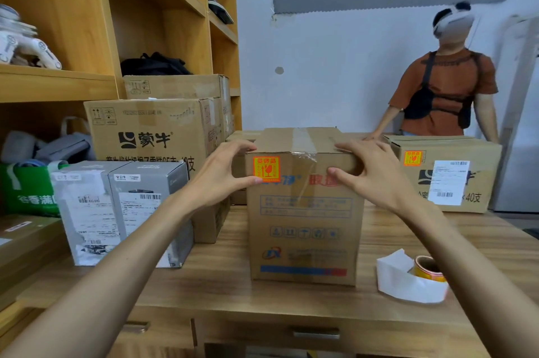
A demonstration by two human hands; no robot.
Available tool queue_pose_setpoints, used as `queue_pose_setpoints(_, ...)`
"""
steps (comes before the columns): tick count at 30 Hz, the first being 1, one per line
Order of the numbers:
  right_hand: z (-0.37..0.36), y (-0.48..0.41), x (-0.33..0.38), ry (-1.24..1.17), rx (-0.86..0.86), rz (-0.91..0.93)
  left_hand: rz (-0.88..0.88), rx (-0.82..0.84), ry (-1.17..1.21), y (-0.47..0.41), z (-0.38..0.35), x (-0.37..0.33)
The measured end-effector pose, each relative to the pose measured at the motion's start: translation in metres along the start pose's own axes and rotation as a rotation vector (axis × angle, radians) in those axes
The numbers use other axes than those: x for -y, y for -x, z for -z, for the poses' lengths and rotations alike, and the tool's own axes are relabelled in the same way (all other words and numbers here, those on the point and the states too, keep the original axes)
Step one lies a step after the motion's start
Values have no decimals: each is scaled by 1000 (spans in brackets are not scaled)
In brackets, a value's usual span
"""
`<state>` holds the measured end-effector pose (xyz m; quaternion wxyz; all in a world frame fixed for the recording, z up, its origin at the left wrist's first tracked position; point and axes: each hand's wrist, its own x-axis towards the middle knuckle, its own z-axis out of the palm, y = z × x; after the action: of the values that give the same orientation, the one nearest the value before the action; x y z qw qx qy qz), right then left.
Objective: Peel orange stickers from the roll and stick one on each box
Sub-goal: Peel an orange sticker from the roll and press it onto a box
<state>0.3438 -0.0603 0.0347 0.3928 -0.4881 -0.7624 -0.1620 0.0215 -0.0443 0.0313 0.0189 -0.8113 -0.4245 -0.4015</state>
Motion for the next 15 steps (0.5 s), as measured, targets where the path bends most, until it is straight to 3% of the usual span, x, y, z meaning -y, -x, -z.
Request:
queue_pose_setpoints(4,-4,6,12,-122,-22,-70,-12,-10,-119,4,7,4)
queue_pose_setpoints(8,-18,9,43,-49,-129,-42,-80,-170,-296,21,5,-5)
queue_pose_setpoints(10,-24,11,60,-6,-176,-33,-105,-212,-277,36,-2,-20)
queue_pose_setpoints(15,-17,12,91,-124,-199,18,9,-117,-110,57,-21,-68)
